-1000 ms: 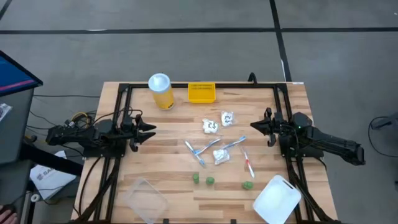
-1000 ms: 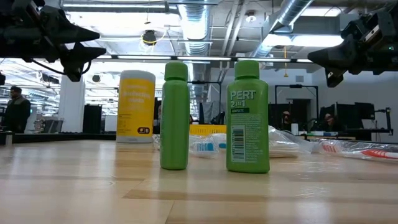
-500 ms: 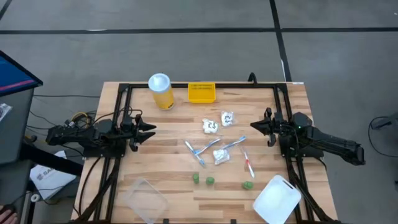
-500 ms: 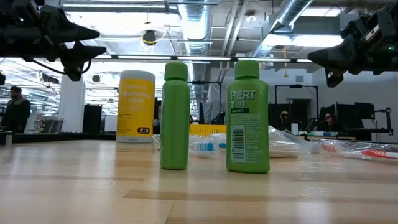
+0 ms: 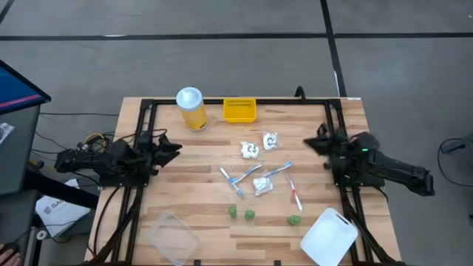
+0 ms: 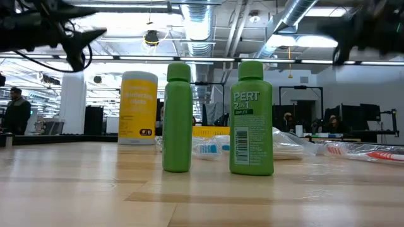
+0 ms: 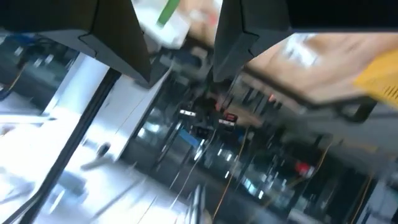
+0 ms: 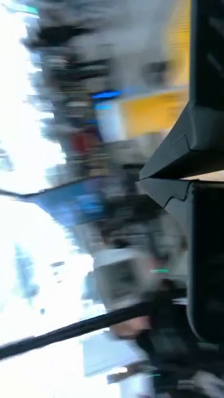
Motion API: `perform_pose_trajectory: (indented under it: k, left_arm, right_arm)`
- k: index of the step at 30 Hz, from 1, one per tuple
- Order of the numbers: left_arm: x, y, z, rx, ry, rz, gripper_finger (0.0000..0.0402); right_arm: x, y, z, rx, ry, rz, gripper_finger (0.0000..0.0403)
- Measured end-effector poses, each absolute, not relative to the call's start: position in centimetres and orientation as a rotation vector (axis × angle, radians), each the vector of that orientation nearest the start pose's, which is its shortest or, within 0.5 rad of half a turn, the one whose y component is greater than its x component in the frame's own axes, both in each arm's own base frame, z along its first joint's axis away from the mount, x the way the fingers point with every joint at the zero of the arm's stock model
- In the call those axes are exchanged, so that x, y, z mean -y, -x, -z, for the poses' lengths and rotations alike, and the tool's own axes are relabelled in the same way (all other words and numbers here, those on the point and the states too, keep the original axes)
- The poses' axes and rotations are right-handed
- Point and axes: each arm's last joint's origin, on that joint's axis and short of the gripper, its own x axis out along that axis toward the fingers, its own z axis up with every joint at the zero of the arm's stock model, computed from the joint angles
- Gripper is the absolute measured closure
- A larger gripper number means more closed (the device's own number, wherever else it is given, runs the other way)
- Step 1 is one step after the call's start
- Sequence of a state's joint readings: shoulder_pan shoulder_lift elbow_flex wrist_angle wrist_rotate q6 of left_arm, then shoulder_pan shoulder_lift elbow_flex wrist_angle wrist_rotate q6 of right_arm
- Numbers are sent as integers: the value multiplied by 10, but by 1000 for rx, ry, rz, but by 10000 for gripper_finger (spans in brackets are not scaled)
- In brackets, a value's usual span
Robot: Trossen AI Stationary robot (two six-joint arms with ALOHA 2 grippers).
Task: Pick & Place Travel size toiletries
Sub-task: Put the right green shampoo into the yellow bin
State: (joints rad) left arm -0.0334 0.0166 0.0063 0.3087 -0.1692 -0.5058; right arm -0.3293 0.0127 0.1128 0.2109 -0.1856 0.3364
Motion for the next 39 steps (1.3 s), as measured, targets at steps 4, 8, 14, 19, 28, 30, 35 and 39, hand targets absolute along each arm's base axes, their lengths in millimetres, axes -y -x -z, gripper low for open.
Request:
perform_pose_trajectory:
  k: [4, 8, 14, 19, 28, 30, 35, 39]
  left_arm:
    - [-2, -92, -199, 384, 534, -44, 230]
    - [-2, -93, -198, 369, 533, -50, 230]
    - [-2, -96, -196, 340, 537, -56, 230]
    - [-2, -97, -195, 330, 554, -53, 230]
    - [-2, -98, -195, 325, 584, -49, 230]
    - [-2, -98, -194, 323, 584, -50, 230]
    - [-2, -98, -194, 324, 584, -50, 230]
    - [-2, -99, -194, 322, 584, -51, 230]
  right_arm:
    - [23, -66, -268, 364, -213, 297, 403]
    - [29, -65, -309, 166, -242, 530, 403]
    - [43, -104, -361, -303, -238, 617, 400]
    - [45, -130, -383, -800, -254, 549, 350]
    - [-5, -182, -366, -1150, -367, 222, 199]
    - [-26, -184, -356, -1187, -375, 196, 178]
    - [-78, -197, -329, -1217, -402, 151, 165]
    - [-115, -213, -302, -1296, -358, 122, 169]
